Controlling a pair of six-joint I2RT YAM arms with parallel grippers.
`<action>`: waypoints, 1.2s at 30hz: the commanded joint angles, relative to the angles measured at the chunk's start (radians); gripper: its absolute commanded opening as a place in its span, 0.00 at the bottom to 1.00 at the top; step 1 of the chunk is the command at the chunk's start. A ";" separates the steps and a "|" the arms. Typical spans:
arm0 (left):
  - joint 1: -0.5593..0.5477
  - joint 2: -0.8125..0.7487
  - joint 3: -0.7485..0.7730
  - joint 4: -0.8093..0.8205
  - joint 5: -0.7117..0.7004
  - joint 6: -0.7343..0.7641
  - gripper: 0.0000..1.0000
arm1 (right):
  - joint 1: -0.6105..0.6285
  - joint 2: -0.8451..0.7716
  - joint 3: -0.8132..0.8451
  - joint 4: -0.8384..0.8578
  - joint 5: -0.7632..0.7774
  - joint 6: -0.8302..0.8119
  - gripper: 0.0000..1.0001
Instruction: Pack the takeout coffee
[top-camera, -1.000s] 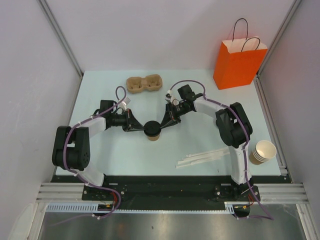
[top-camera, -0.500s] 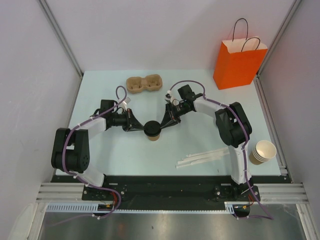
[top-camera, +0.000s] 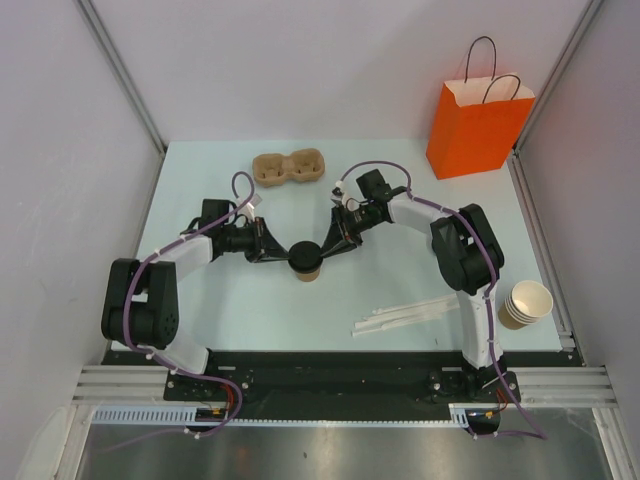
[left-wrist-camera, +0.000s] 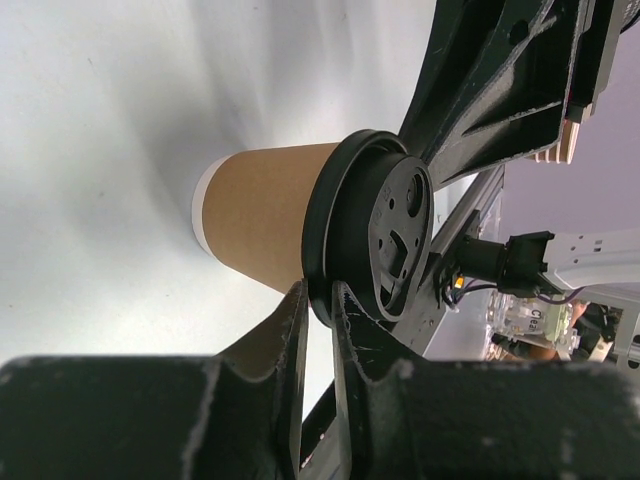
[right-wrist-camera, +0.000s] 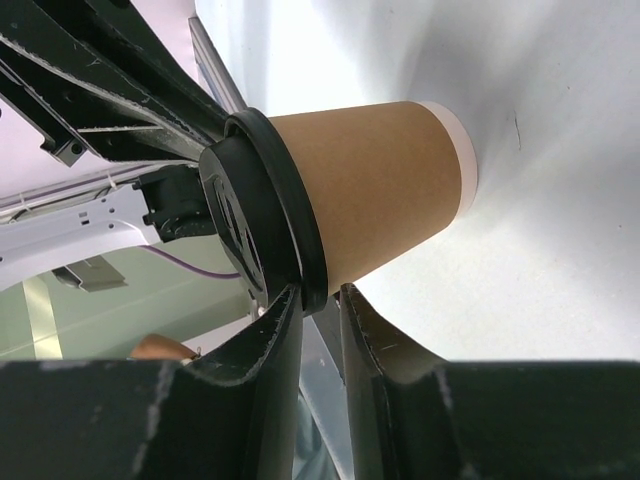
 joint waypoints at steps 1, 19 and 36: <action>-0.036 -0.033 0.009 0.045 0.011 -0.008 0.19 | 0.003 -0.028 0.017 0.015 0.015 -0.010 0.27; -0.033 -0.062 -0.006 0.051 0.003 -0.024 0.21 | -0.028 -0.051 -0.019 0.084 -0.077 0.045 0.33; -0.005 -0.027 -0.008 0.060 0.018 -0.053 0.34 | -0.039 -0.036 -0.025 0.080 -0.074 0.050 0.40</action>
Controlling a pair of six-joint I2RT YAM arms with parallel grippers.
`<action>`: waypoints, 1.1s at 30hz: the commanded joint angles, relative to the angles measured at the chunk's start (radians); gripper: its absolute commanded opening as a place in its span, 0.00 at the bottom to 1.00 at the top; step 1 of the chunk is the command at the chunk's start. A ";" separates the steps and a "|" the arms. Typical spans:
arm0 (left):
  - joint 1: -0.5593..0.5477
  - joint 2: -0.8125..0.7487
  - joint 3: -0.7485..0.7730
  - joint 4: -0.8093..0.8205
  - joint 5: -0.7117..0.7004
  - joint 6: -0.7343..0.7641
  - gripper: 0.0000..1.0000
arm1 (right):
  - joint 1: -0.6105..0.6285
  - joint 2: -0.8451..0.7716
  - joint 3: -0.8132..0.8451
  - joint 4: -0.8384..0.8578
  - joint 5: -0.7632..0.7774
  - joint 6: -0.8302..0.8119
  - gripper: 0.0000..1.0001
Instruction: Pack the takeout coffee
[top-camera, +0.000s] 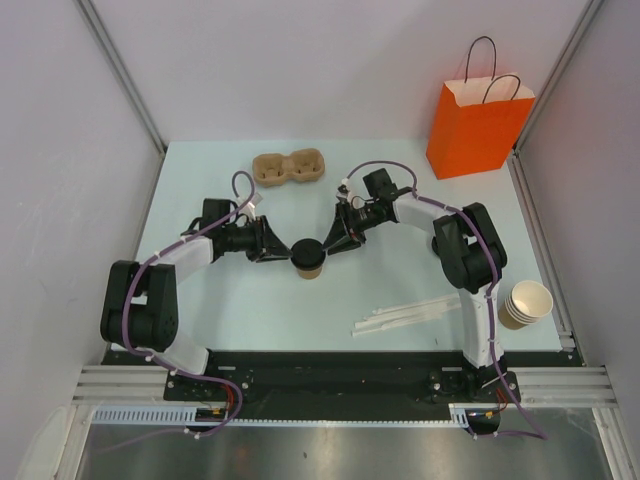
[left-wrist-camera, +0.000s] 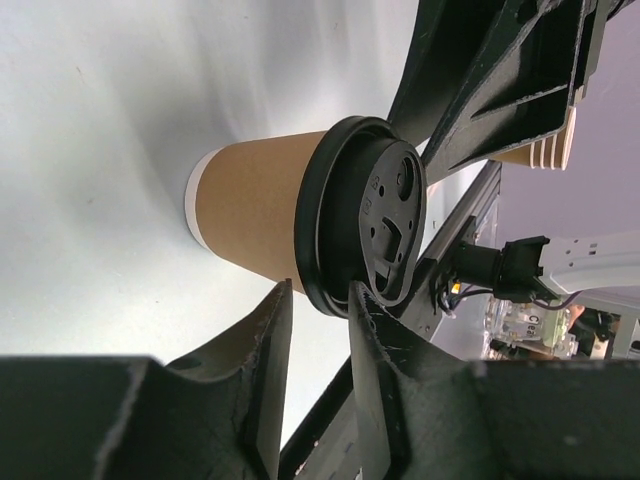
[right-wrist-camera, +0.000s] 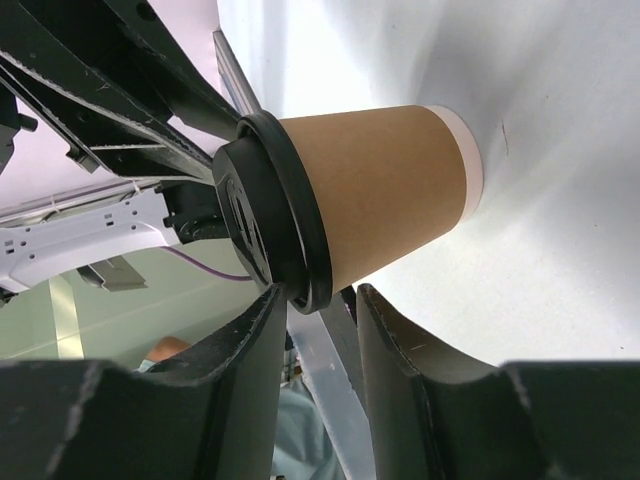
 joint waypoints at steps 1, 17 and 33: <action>0.007 -0.012 -0.004 0.039 0.036 -0.024 0.35 | -0.004 -0.037 0.001 0.016 -0.025 0.011 0.40; 0.046 -0.179 0.044 -0.045 0.026 0.083 0.87 | -0.031 -0.115 -0.002 0.038 -0.075 0.019 0.80; -0.318 -0.075 0.495 -0.562 -0.538 0.678 0.99 | -0.232 -0.302 -0.016 -0.068 0.083 -0.157 1.00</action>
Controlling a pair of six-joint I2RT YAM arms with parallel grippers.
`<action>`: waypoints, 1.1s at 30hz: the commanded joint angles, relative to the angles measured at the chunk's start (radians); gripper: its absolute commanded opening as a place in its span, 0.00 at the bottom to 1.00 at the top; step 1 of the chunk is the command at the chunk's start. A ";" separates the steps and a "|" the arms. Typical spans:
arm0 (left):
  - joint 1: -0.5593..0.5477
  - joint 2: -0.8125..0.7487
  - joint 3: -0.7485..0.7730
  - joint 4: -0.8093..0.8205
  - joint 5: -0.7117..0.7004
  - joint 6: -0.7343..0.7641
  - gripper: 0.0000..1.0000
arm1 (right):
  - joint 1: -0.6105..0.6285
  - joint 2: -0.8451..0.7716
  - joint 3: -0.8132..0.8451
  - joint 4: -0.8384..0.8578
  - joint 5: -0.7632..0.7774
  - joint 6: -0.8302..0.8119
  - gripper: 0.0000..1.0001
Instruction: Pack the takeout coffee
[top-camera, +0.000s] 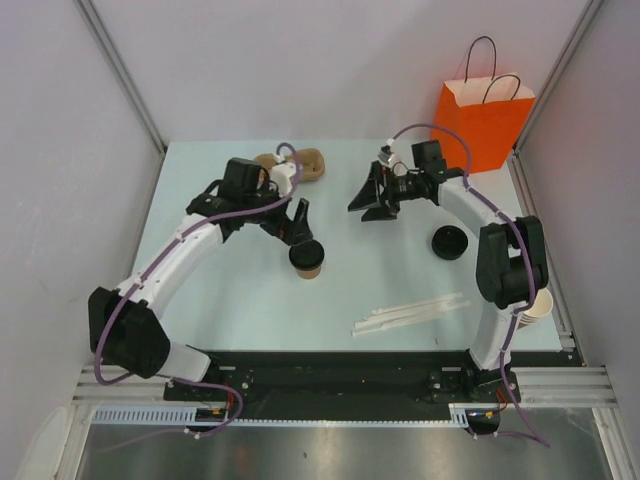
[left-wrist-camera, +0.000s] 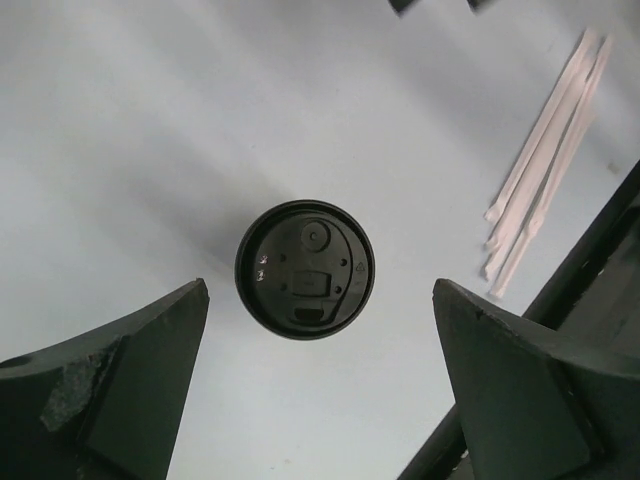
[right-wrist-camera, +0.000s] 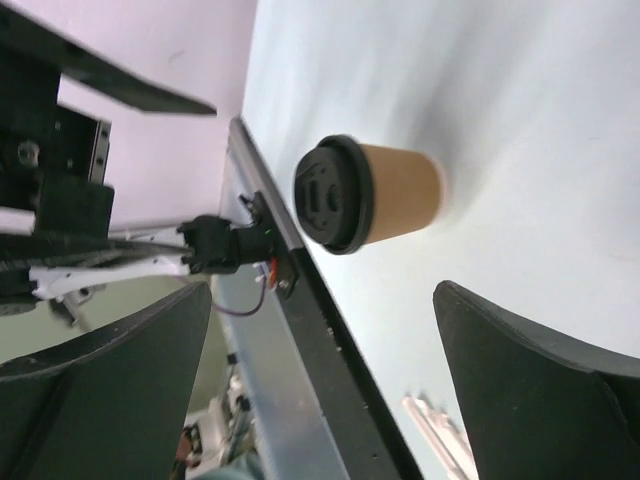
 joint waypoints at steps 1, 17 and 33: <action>-0.081 0.080 0.100 -0.125 -0.148 0.153 1.00 | -0.049 -0.081 0.001 -0.064 0.067 -0.090 0.99; -0.172 0.258 0.156 -0.168 -0.232 0.202 0.98 | -0.077 -0.121 -0.007 -0.106 0.120 -0.140 1.00; -0.204 0.303 0.107 -0.136 -0.307 0.200 0.82 | -0.109 -0.107 -0.020 -0.077 0.080 -0.097 1.00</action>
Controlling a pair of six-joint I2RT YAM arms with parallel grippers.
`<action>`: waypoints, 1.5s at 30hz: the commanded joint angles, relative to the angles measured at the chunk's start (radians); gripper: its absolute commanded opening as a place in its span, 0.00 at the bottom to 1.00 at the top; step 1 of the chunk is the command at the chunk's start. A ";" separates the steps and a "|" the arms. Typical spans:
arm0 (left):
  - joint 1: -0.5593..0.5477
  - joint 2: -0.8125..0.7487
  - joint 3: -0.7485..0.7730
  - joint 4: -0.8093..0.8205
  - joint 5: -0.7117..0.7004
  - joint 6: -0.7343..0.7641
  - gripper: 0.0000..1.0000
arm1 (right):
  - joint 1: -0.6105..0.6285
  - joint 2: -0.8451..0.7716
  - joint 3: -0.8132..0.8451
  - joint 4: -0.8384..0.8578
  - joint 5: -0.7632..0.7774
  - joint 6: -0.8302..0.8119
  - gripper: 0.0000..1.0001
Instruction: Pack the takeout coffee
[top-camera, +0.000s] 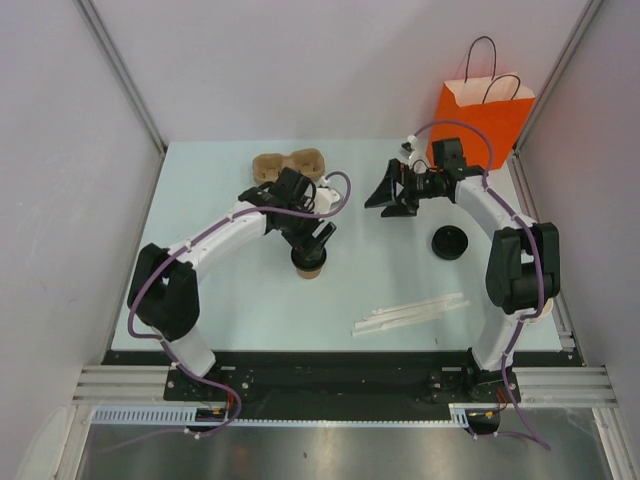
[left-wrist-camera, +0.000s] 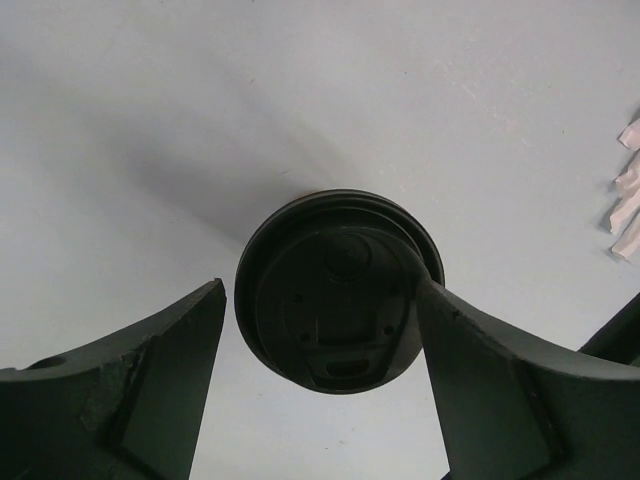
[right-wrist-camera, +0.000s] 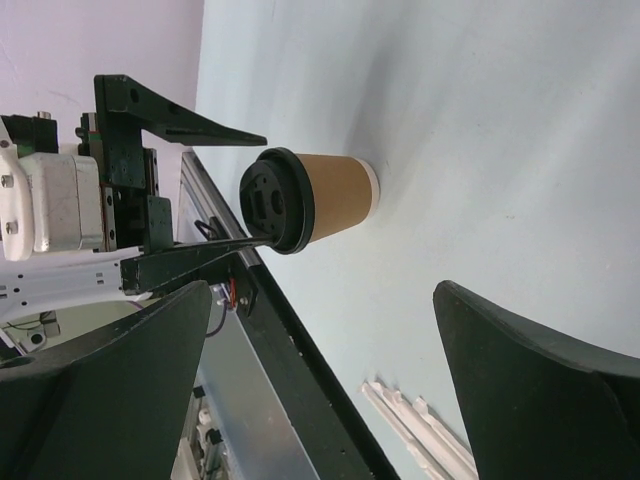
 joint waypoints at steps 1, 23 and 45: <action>-0.012 0.018 -0.027 0.001 -0.046 0.015 0.82 | -0.012 -0.038 -0.003 0.024 -0.027 0.011 1.00; 0.022 -0.041 0.053 -0.058 -0.038 -0.006 0.89 | -0.012 -0.037 -0.011 0.042 -0.046 0.028 1.00; 0.036 0.011 0.076 -0.074 0.043 -0.051 0.99 | -0.009 -0.037 -0.012 0.047 -0.057 0.030 1.00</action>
